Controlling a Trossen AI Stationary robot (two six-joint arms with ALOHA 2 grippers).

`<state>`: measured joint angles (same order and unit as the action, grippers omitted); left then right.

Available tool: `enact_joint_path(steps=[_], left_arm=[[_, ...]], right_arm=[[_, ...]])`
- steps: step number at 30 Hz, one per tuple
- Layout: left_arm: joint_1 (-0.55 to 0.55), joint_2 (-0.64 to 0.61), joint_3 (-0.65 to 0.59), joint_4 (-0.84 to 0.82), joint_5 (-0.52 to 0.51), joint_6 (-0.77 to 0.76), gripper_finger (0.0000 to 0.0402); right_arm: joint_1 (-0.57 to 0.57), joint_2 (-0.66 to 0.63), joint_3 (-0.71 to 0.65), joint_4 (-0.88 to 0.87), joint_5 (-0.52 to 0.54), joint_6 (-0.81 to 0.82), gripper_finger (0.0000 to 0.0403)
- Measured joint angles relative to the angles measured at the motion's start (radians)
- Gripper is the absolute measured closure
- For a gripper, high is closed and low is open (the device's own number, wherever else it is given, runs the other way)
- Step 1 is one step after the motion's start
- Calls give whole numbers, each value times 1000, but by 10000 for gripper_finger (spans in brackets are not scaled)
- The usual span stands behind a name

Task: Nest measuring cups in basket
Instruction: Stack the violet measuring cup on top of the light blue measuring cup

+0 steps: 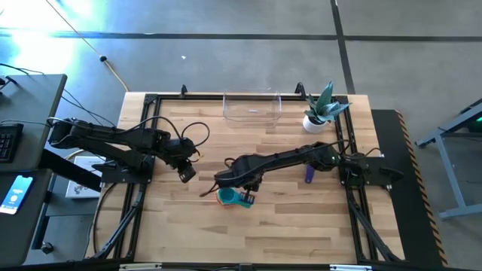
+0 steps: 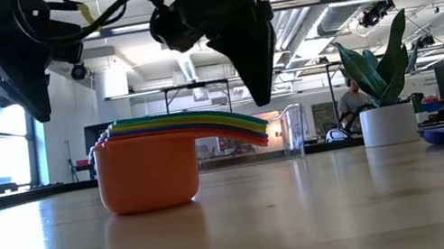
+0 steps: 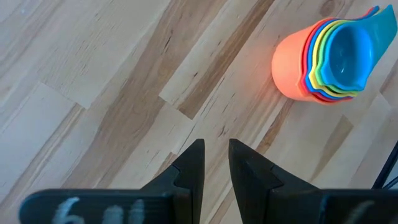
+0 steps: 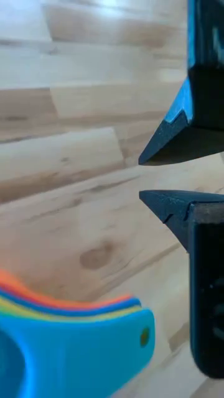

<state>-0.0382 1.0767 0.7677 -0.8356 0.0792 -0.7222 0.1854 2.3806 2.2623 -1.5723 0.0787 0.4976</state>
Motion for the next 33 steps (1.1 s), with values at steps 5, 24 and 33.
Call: enact_joint_path(steps=[5,24,33], left_arm=[[0,0,0,-1,0,1,339],[0,-1,0,9,-14,1,339],[0,-1,0,82,-15,1,339]], right_arm=[[-23,-9,0,1,22,-5,336],[-89,-609,-725,148,156,237,336],[-114,-899,-1018,240,157,405,336]])
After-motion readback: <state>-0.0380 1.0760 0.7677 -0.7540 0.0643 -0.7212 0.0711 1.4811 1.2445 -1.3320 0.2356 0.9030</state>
